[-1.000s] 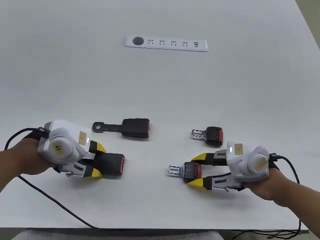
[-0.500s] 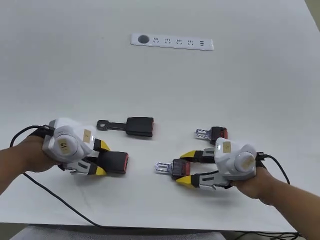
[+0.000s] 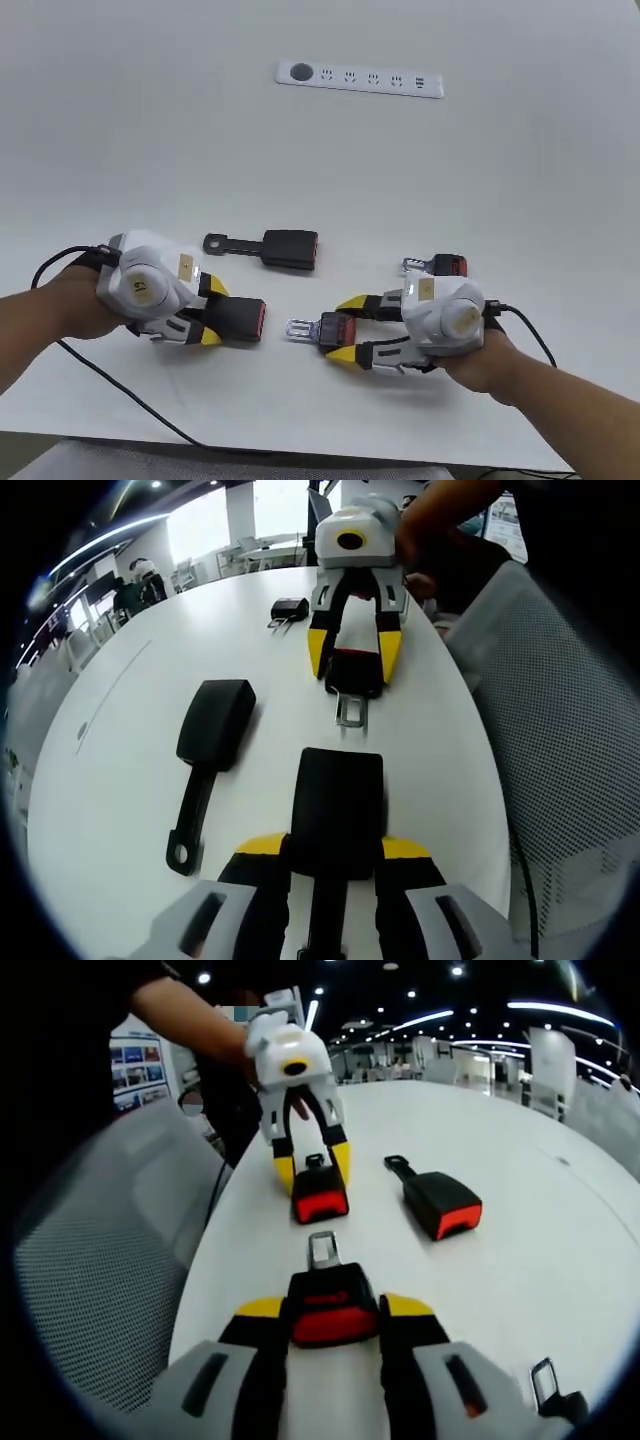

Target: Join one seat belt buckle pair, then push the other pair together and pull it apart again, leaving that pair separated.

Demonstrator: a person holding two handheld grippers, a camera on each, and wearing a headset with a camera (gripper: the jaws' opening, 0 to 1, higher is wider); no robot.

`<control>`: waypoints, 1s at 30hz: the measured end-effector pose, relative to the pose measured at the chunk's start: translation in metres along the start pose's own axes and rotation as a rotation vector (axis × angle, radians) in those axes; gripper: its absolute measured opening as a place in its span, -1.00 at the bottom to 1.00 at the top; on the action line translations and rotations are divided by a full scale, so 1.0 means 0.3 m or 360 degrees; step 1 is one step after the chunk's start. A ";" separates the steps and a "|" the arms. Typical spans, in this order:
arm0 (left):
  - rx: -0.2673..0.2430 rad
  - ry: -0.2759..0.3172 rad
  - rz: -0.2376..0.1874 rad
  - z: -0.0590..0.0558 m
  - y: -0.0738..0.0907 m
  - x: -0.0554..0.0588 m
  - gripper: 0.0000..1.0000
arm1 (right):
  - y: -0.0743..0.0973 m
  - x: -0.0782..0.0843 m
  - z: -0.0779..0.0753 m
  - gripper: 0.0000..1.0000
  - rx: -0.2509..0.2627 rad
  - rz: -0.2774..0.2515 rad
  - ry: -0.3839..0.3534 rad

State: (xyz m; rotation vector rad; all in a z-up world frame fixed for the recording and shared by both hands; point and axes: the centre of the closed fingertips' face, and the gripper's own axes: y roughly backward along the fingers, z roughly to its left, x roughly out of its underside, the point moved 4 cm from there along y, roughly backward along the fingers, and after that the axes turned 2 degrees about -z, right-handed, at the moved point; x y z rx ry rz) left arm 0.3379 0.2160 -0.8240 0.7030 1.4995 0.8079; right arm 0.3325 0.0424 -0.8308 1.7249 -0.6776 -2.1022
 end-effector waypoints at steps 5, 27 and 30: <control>-0.0004 0.0005 0.0002 0.001 -0.004 0.003 -0.33 | -0.040 -0.026 -0.001 -0.28 -0.0002 -0.0016 0.0008; -0.0002 -0.0028 0.0040 -0.018 -0.002 -0.027 -0.34 | -0.131 -0.086 0.005 -0.29 0.0011 0.0032 -0.0005; 0.0003 -0.0041 0.0035 -0.017 -0.001 -0.027 -0.35 | -0.143 -0.094 0.005 -0.30 0.0008 0.0041 -0.0005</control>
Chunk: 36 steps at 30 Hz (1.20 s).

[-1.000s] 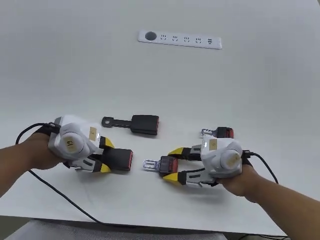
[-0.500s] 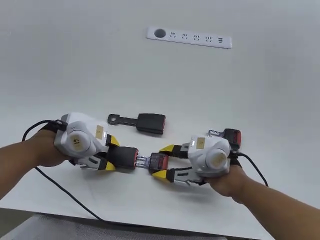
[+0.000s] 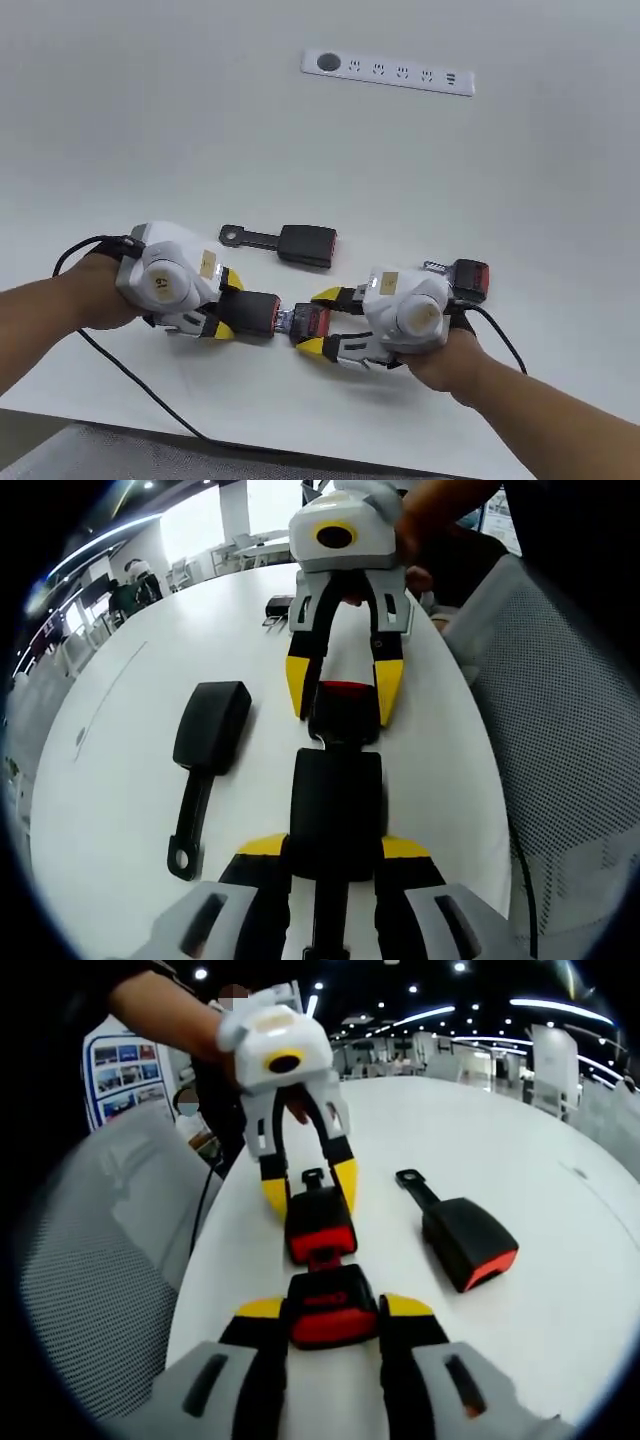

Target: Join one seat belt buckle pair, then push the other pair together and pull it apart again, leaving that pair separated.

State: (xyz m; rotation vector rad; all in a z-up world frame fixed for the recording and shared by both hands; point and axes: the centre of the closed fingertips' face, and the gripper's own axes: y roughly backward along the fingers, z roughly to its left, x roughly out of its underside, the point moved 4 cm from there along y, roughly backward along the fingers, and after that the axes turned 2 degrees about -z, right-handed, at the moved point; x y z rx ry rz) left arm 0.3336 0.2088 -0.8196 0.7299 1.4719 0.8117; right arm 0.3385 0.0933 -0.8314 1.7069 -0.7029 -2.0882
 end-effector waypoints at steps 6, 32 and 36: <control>0.0004 -0.0005 0.0003 0.000 0.000 0.004 -0.35 | -0.028 -0.018 0.008 -0.30 0.0011 0.0005 -0.0009; 0.0016 0.0061 -0.0101 0.018 0.007 0.020 -0.35 | -0.014 -0.017 0.016 -0.30 0.0044 0.0097 0.0081; 0.0026 0.0067 -0.0124 0.019 0.007 0.020 -0.35 | -0.011 -0.016 0.016 -0.31 0.0042 0.0094 0.0097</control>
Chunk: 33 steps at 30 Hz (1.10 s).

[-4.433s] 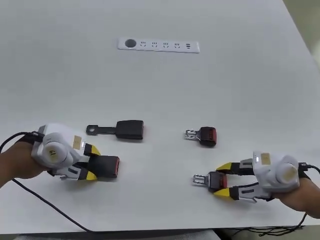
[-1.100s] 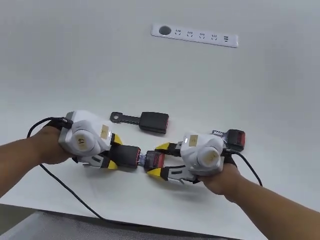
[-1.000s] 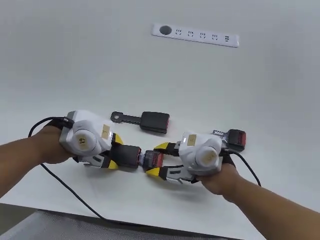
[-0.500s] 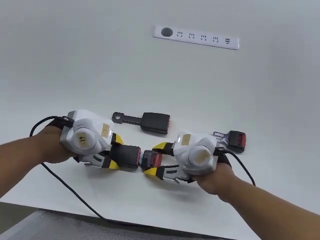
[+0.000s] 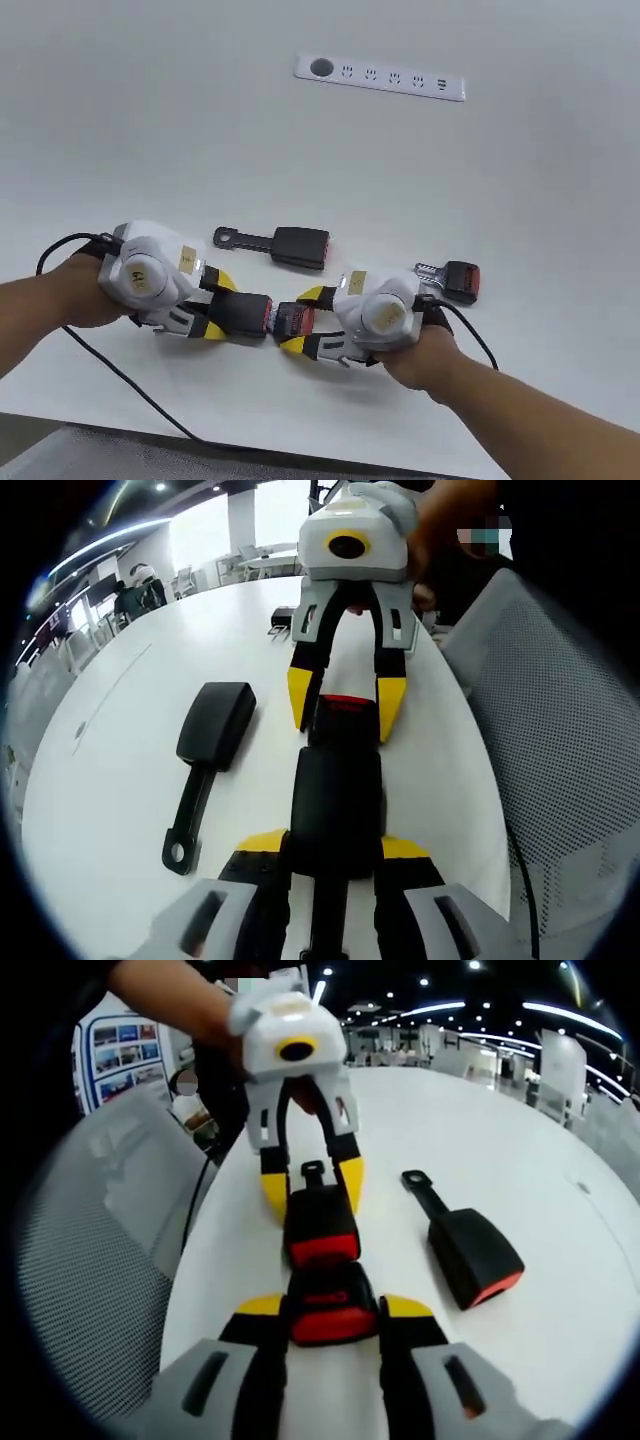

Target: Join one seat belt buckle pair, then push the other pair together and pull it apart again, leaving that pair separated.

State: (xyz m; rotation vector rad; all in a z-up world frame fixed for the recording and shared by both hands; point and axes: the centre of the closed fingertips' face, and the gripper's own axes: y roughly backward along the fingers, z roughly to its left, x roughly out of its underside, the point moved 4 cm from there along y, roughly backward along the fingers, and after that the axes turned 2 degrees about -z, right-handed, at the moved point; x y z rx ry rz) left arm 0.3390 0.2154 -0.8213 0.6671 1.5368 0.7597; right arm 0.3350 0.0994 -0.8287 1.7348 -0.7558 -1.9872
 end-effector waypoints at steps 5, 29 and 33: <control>0.0009 0.0017 -0.0036 -0.001 0.003 0.001 -0.36 | 0.003 0.000 0.001 -0.31 0.0005 -0.0003 0.0022; 0.0043 0.0045 -0.0133 -0.006 0.006 0.001 -0.37 | 0.005 0.004 -0.001 -0.32 0.0022 -0.0080 -0.0005; 0.0050 0.0043 -0.0135 -0.006 0.007 0.001 -0.37 | 0.004 0.005 -0.001 -0.32 0.0028 -0.0092 -0.0009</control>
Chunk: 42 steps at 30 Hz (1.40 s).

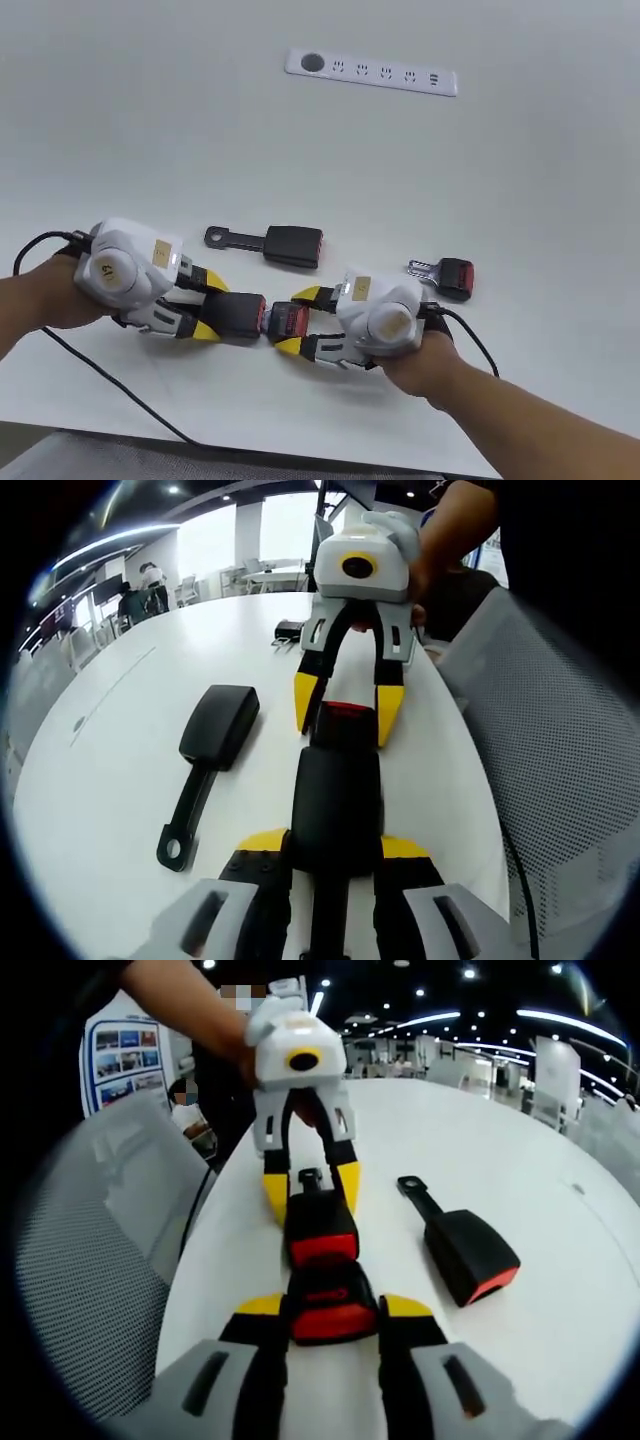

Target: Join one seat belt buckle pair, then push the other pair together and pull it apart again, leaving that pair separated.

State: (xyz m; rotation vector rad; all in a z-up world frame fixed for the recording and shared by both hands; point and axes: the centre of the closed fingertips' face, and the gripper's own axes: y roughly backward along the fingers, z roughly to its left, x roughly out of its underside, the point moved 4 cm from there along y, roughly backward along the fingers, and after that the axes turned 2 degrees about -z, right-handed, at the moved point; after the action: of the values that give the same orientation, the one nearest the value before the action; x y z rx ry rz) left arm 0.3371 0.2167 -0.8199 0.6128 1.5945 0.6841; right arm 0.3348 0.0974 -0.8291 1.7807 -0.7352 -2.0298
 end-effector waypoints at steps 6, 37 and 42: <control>0.0005 -0.0004 -0.0005 0.000 0.001 0.002 -0.37 | 0.000 0.000 0.003 -0.32 0.0017 -0.0014 0.0004; -0.0008 0.0019 0.0024 -0.002 -0.004 -0.005 -0.34 | -0.003 -0.001 0.016 -0.29 0.0069 -0.0027 0.0001; -0.0005 0.0020 0.0082 -0.004 -0.006 -0.014 -0.30 | 0.001 -0.011 0.011 -0.26 0.0103 0.0016 0.0100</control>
State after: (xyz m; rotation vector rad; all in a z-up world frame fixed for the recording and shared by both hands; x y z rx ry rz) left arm 0.3364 0.2124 -0.8184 0.6502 1.5939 0.7298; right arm 0.3320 0.0994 -0.8260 1.8635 -0.7979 -1.9553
